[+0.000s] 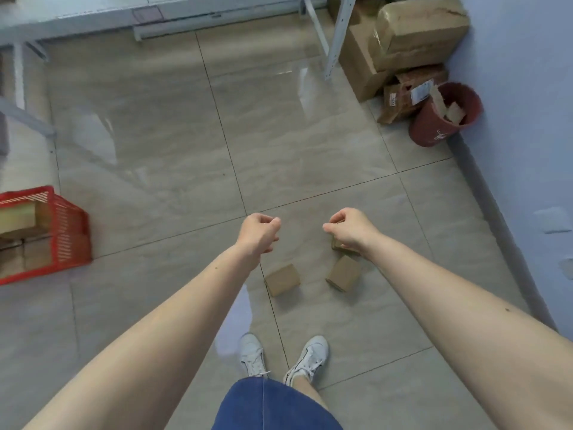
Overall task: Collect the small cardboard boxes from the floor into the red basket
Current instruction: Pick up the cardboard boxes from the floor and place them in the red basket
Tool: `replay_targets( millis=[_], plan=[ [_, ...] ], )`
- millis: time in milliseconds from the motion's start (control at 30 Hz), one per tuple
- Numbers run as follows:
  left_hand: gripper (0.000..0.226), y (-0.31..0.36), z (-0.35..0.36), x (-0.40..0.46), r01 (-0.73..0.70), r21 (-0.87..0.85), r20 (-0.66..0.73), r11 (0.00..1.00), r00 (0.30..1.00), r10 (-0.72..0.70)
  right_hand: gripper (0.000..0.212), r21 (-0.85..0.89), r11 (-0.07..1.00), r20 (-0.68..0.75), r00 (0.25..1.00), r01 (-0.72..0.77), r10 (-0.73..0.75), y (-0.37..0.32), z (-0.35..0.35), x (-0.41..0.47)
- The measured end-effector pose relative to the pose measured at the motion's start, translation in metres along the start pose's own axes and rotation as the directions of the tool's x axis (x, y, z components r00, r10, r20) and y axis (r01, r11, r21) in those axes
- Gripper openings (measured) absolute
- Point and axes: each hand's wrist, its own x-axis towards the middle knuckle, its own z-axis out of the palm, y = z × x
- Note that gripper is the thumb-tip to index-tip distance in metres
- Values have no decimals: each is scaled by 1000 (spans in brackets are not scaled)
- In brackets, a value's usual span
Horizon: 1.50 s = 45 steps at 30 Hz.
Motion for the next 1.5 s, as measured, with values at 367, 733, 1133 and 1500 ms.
replay_targets(
  millis=[367,733,1133,1500],
  plan=[
    [16,-189,48,150,200,-24,-105,979,974,-202,40,-266,964,135,990,-8,45,118,146,156],
    [59,-390,135,292,291,-45,-83,956,952,-294,70,-337,940,232,964,-48,132,269,297,306],
    [75,-419,150,312,334,-111,-78,936,936,-343,58,-193,978,253,959,-77,125,299,331,324],
    [61,-265,62,178,185,-95,-209,978,957,-201,59,-53,977,296,938,205,-180,149,216,185]
  ],
)
